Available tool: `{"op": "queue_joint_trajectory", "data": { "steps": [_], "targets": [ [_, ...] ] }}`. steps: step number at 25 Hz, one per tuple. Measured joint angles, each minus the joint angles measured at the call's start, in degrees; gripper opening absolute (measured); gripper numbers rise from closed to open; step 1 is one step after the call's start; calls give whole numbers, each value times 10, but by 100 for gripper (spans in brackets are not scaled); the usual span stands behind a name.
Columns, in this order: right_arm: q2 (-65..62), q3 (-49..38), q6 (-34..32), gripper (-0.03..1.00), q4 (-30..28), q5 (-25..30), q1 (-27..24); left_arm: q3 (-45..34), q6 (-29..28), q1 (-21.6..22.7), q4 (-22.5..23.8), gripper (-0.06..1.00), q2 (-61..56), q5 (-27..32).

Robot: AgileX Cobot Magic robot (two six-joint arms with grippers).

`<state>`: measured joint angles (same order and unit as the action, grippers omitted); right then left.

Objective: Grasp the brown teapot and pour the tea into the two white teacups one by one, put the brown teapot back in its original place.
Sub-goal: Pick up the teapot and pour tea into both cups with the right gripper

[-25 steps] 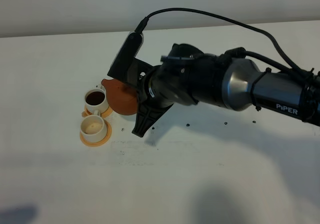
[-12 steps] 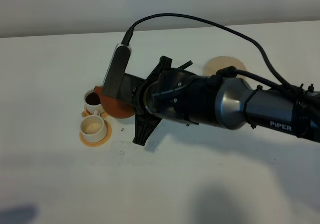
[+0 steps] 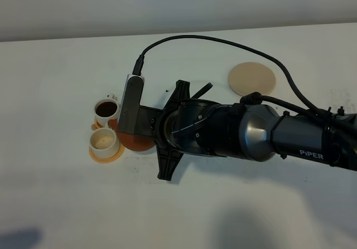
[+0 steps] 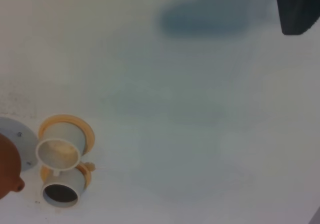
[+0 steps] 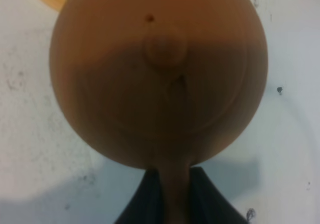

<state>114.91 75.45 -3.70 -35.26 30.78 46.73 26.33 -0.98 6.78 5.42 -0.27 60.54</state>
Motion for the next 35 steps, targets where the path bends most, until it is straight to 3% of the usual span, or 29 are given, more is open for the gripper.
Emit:
{"op": "queue_joint_trajectory", "data": {
  "steps": [4, 8, 12, 20, 35],
  "targets": [
    [0, 0, 24, 9, -10, 6, 0, 0, 0, 0, 0, 27, 0, 0],
    [0, 0, 20, 9, -65, 6, 0, 0, 0, 0, 0, 27, 0, 0],
    [0, 0, -8, 9, -111, 6, 0, 0, 0, 0, 0, 27, 0, 0],
    [0, 0, -50, 9, -141, -11, 2, 0, 0, 0, 0, 27, 0, 0],
    [27, 10, -174, 9, -315, 1, 22, 0, 1, 0, 0, 27, 0, 0]
  ]
}}
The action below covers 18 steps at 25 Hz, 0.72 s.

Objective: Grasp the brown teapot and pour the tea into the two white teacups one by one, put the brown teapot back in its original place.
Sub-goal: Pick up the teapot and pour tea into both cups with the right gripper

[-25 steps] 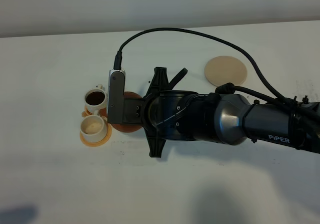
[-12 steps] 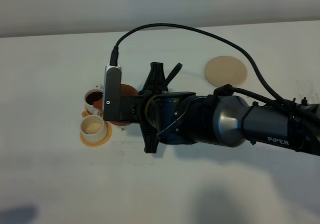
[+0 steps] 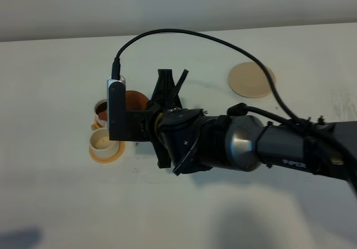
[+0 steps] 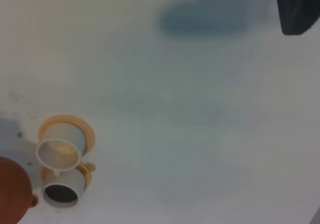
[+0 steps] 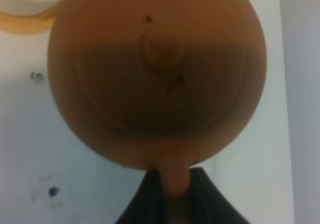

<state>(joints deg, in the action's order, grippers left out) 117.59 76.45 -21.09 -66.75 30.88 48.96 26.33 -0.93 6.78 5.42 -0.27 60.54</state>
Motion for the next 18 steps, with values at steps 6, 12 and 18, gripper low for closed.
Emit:
{"op": "queue_joint_trajectory", "data": {
  "steps": [6, 12, 18],
  "targets": [
    [20, 13, -11, 9, -43, 27, 3, 0, 0, 0, 0, 27, 0, 0],
    [27, 13, -25, 9, -90, 54, 9, 0, 0, 0, 0, 27, 0, 1],
    [29, 13, -27, 9, -112, 57, 26, 0, 0, 0, 0, 27, 0, 2]
  ]
}}
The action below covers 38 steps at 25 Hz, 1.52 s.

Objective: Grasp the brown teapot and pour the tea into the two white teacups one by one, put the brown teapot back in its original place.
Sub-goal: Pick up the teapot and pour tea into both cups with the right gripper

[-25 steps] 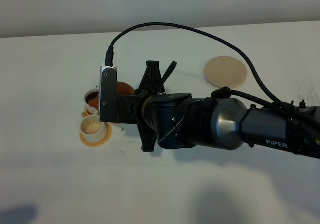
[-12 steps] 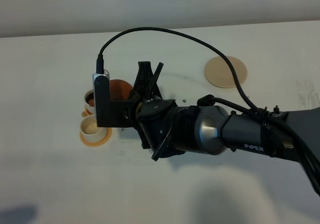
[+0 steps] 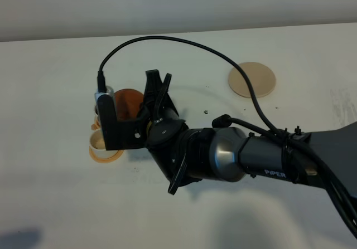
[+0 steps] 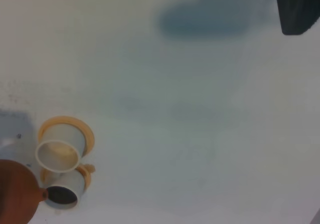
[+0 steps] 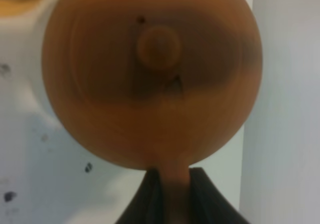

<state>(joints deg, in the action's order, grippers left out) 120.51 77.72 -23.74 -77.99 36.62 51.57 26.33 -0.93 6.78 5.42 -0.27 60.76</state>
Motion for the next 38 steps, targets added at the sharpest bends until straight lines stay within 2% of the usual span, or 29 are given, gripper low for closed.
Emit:
{"op": "queue_joint_trajectory", "data": {
  "steps": [11, 20, 38],
  "targets": [
    [7, 0, 2, 9, -41, 31, 12, 0, 0, 0, 0, 27, 0, 1],
    [16, 0, 9, 9, -72, 34, 25, 0, -1, 0, 0, 27, 0, 2],
    [18, 0, 100, 9, -107, 43, 26, 0, 0, 0, 0, 27, 0, 2]
  ]
}}
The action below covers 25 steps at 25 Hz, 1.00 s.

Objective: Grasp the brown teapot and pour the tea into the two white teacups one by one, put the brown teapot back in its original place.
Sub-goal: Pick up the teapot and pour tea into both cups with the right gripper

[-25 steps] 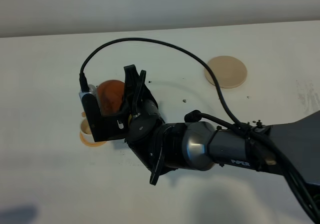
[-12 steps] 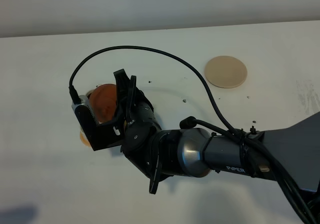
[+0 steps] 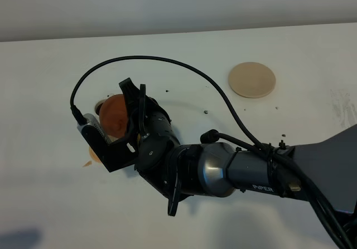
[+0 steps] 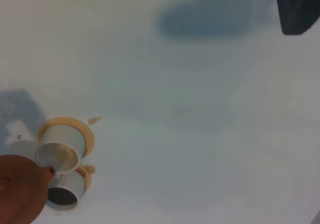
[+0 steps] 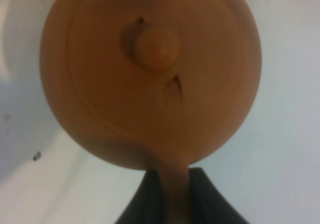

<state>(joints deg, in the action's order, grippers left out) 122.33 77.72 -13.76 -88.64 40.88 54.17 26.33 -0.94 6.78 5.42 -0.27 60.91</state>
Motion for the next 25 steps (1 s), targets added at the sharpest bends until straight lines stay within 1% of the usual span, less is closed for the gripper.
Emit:
{"op": "queue_joint_trajectory", "data": {
  "steps": [8, 16, 25],
  "targets": [
    [0, 0, 6, 9, -6, 8, 0, 0, 0, 0, 0, 27, 0, 0],
    [0, 0, 6, 9, -32, 12, 0, 0, 0, 0, 0, 27, 0, 0],
    [-1, 0, 6, 9, -47, 14, -1, 0, 0, 0, 0, 27, 0, 0]
  ]
}}
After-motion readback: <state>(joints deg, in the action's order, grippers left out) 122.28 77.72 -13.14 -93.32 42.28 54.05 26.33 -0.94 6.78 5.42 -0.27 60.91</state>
